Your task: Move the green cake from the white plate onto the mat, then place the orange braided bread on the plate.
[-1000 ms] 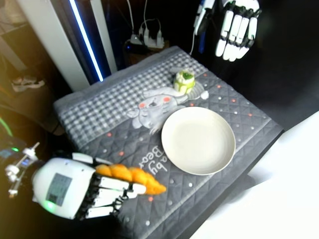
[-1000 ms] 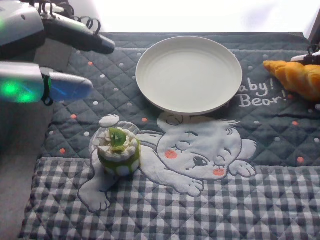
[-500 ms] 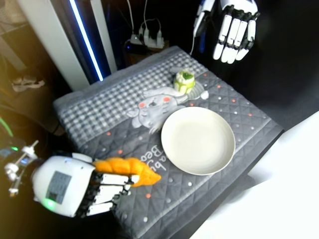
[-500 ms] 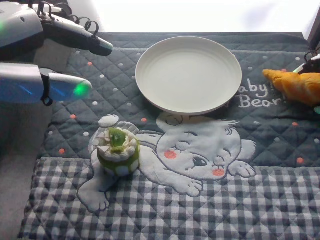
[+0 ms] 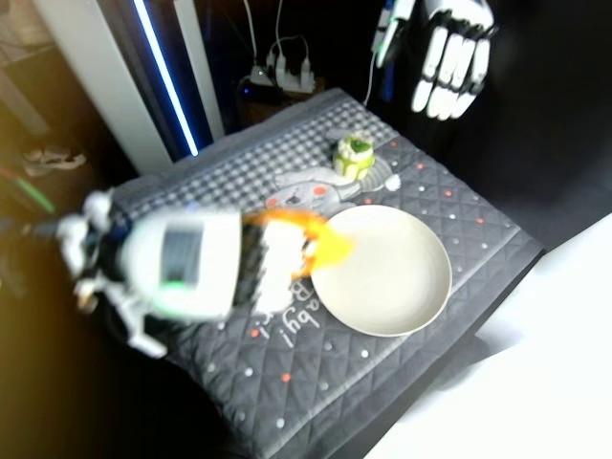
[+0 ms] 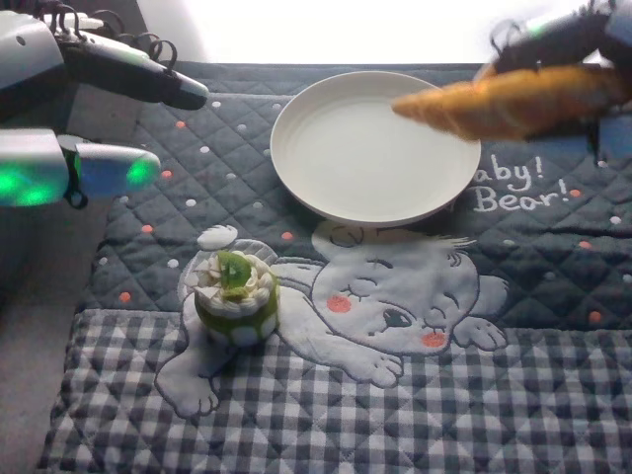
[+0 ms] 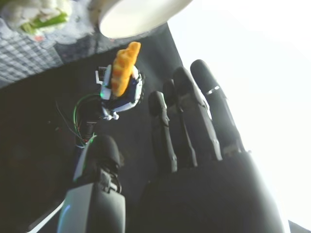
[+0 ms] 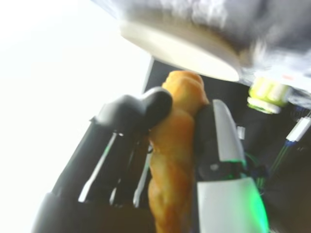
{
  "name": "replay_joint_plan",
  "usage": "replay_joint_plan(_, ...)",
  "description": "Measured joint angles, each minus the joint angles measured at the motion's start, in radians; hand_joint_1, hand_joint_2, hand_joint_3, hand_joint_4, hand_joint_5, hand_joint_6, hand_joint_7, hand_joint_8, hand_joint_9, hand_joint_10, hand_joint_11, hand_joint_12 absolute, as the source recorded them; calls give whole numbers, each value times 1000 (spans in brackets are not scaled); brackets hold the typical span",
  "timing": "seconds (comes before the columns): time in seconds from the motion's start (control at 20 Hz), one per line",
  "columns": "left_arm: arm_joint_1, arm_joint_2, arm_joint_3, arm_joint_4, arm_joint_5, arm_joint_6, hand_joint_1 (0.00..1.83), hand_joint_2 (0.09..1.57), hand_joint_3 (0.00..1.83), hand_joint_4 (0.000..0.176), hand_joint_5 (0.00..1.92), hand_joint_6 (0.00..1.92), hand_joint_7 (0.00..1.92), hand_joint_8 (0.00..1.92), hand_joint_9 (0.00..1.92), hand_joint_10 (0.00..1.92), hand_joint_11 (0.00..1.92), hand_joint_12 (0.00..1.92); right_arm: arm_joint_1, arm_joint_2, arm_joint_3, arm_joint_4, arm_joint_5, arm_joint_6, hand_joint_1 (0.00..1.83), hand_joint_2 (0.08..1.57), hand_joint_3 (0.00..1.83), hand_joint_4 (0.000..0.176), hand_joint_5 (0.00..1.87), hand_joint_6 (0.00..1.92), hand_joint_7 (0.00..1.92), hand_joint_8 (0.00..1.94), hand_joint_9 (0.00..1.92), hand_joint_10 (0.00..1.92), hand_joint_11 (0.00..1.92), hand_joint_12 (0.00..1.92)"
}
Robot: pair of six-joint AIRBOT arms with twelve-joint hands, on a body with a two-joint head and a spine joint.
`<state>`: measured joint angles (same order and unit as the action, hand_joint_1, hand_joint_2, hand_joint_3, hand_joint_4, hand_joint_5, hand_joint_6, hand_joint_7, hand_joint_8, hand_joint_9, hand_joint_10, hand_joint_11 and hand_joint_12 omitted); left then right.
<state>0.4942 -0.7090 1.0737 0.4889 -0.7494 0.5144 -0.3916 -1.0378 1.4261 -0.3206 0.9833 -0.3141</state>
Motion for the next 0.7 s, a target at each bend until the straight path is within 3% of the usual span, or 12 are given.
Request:
replay_joint_plan(0.05, 0, -5, 0, 6, -3, 0, 618, 1216, 0, 0, 636, 5, 576, 1, 608, 0, 227, 1050, 21, 2, -6, -8, -5, -7, 1181, 1104, 1, 0, 1000, 924, 1085, 1386, 1240, 1581, 1214, 1816)
replay_joint_plan(0.1, 0, -18, 0, 11, -11, 0, 735, 1172, 0, 11, 714, 3, 616, 2, 631, 4, 307, 914, 61, 2, -10, -39, -35, -35, 1162, 1144, 5, 0, 917, 1057, 1032, 1865, 1353, 1906, 1419, 1917)
replay_joint_plan(0.2, 0, -24, -1, 15, -19, 0, 778, 1183, 1, 23, 792, 6, 678, 5, 664, 7, 360, 893, 89, -3, -10, -52, -68, -56, 1146, 1173, 5, 0, 864, 1139, 1015, 1926, 1354, 1918, 1423, 1920)
replay_joint_plan(0.3, -4, -37, -1, 20, -23, 2, 880, 1166, 0, 0, 873, 8, 723, 5, 678, 5, 364, 887, 121, -27, 4, -58, -109, -59, 1192, 1072, 0, 0, 1081, 796, 1191, 1940, 1492, 1921, 1537, 1921)
replay_joint_plan(0.35, -12, -49, 0, 36, -24, 3, 887, 1179, 0, 0, 842, 1, 700, 0, 665, 1, 335, 931, 137, -51, 22, -69, -131, -60, 1194, 1065, 0, 0, 1091, 776, 1238, 1941, 1543, 1921, 1582, 1921)
replay_joint_plan(0.4, -16, -54, 0, 43, -25, 3, 845, 1176, 0, 25, 793, 1, 681, 0, 664, 0, 323, 990, 145, -64, 32, -78, -143, -60, 1163, 1120, 8, 0, 967, 975, 1104, 1941, 1390, 1921, 1417, 1921)
replay_joint_plan(0.45, -18, -66, 3, 50, -35, 3, 787, 1113, 0, 16, 713, 0, 633, 0, 636, 0, 293, 1052, 165, -95, 56, -88, -171, -60, 1149, 1147, 4, 0, 913, 1063, 996, 1911, 1279, 1921, 1325, 1921)
replay_joint_plan(0.5, -18, -71, 3, 56, -36, 3, 851, 1078, 0, 14, 690, 1, 574, 0, 567, 0, 223, 955, 176, -111, 68, -87, -184, -60, 1134, 1177, 4, 0, 856, 1152, 929, 1755, 1205, 1921, 1272, 1921)
replay_joint_plan(0.55, -17, -74, 3, 66, -40, 3, 861, 1080, 0, 27, 635, 0, 549, 2, 540, 2, 220, 863, 190, -137, 89, -86, -202, -60, 1133, 1184, 1, 0, 844, 1173, 925, 1847, 1245, 1921, 1332, 1921)
replay_joint_plan(0.6, -18, -74, 1, 69, -43, 3, 773, 1109, 0, 28, 573, 0, 527, 0, 533, 1, 255, 771, 201, -159, 108, -84, -212, -61, 1151, 1156, 0, 0, 900, 1089, 1104, 1922, 1393, 1921, 1460, 1921)
replay_joint_plan(0.65, -18, -75, 1, 69, -51, 3, 803, 1078, 0, 37, 675, 5, 640, 3, 643, 10, 316, 661, 207, -183, 129, -83, -224, -61, 1160, 1142, 0, 0, 925, 1049, 1163, 1937, 1422, 1921, 1485, 1921)
replay_joint_plan(0.7, -18, -77, 2, 66, -63, 3, 777, 1063, 0, 7, 648, 0, 661, 3, 652, 5, 269, 617, 207, -206, 144, -81, -239, -61, 1163, 1142, 0, 0, 922, 1055, 1091, 1940, 1356, 1921, 1433, 1921)
